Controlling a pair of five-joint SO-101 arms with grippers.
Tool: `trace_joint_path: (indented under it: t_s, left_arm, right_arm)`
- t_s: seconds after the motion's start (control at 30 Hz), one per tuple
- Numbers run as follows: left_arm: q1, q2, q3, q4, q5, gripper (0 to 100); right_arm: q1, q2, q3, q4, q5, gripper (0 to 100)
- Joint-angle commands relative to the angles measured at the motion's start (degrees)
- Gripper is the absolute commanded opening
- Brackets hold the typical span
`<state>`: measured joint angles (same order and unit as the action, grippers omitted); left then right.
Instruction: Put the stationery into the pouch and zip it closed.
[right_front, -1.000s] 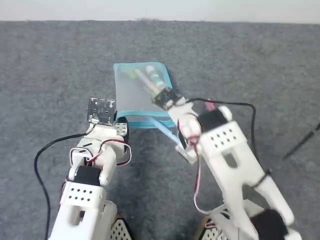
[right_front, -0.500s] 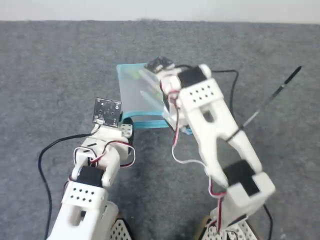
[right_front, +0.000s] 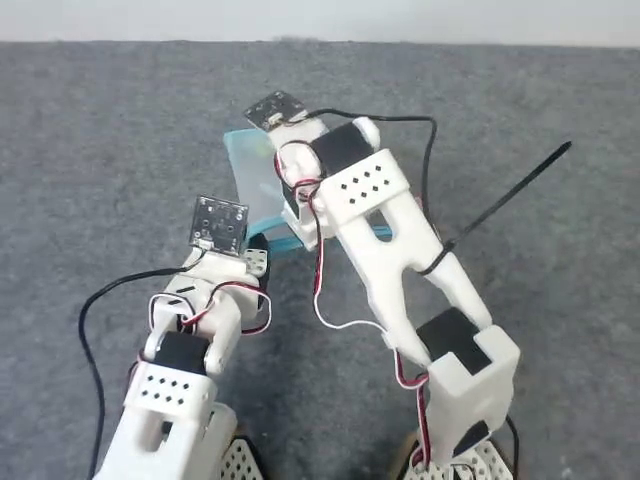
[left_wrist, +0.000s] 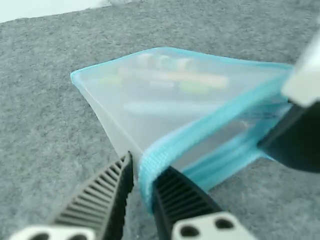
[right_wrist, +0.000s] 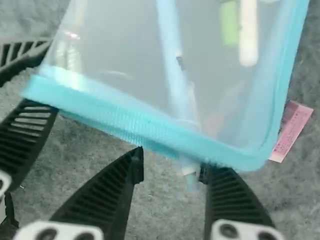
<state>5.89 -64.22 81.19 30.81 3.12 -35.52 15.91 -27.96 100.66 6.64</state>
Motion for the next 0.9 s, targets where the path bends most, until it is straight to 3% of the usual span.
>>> trace_joint_path:
  t_s: [0.0, 0.27, 0.5, 0.6, 0.7, 0.73, 0.8, 0.87]
  left_arm:
    - [0.79, 0.35, -0.22, -2.29, -1.14, 1]
    - [0.44, 0.0, -0.22, -2.2, -0.88, 1]
    - [-11.08, 0.0, -2.51, -1.93, 6.42, 1]
    - [-4.84, 0.44, -2.33, -1.23, 4.4, 1]
    - [7.12, 0.0, -0.57, 0.88, -5.36, 1]
    - [8.0, -0.09, -0.57, 1.49, -6.15, 1]
    - [2.46, -0.09, -2.07, 1.49, -3.16, 1]
    - [-8.79, -0.09, -4.62, 1.32, 2.64, 1]
  right_arm:
    - [-0.04, -8.31, -3.34, 2.07, 1.76, 19.9]
    - [7.25, -21.23, -2.02, 2.15, 3.43, 19.9]
    - [19.03, -25.27, 13.45, -1.63, 6.42, 19.8]
    - [21.93, -23.78, 26.73, -9.98, 7.21, 19.8]
    - [24.13, -21.32, 38.95, -20.97, 7.38, 19.8]
    - [24.75, -20.35, 41.49, -23.69, 8.0, 19.8]
    - [26.24, -18.51, 45.19, -26.95, 10.46, 19.8]
    - [28.09, -16.84, 46.68, -28.53, 12.13, 19.8]
